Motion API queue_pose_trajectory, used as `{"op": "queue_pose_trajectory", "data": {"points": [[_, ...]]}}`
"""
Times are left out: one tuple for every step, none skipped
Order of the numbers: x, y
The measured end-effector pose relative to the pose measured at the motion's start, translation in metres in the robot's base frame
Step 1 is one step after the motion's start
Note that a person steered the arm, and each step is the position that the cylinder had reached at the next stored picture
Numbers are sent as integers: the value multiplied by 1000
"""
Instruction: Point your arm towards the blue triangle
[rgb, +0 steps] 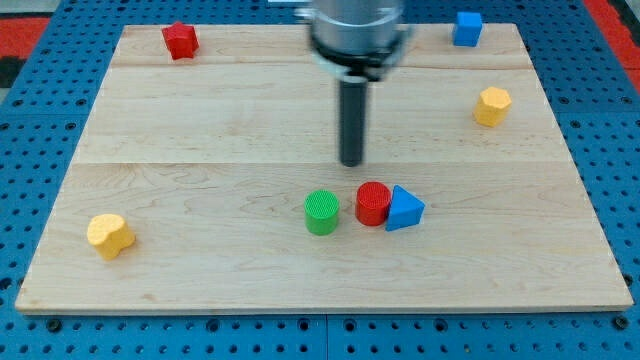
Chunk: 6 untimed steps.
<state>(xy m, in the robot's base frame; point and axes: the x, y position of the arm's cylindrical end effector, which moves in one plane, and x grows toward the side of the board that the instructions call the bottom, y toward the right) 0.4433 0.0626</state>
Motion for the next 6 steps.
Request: {"op": "queue_pose_trajectory", "data": {"points": [[52,67],[113,93],[166,59],[165,7],[165,16],[150,30]]}}
